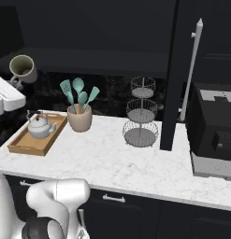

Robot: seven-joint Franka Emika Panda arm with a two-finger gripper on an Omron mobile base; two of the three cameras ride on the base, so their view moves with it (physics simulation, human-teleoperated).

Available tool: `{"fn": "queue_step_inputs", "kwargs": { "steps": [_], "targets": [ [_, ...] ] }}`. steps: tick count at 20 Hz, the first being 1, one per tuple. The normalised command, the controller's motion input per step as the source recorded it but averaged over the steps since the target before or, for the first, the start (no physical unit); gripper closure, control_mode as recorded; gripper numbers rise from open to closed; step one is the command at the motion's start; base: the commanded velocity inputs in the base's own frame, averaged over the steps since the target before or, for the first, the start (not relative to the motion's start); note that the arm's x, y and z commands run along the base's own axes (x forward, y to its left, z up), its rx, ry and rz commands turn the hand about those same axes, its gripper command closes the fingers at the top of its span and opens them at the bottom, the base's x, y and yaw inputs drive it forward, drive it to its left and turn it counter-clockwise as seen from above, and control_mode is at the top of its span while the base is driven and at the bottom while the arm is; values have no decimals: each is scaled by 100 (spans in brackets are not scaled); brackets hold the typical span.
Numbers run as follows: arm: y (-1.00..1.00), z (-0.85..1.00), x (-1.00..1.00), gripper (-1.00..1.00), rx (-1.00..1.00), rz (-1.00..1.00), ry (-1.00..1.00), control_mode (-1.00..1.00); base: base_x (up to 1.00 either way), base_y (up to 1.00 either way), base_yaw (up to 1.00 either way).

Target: Pick the kettle from the counter and place it on the tray. Then pick the mug from the cabinet and place it on the tray. Then close the cabinet doors.

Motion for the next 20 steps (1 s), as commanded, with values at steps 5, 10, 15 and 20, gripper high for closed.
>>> {"fn": "queue_step_inputs", "kwargs": {
  "steps": [5, 10, 15, 20],
  "targets": [
    [-21, 0, -33, 100, -1, 36, 20, -100, 0, 0, 0],
    [2, 0, 0, 100, -7, 35, 34, -100, 0, 0, 0],
    [13, -3, 0, 100, -14, 34, 25, -100, 0, 0, 0],
    [3, -28, -14, 100, -24, 50, 19, -100, 0, 0, 0]
  ]
}}
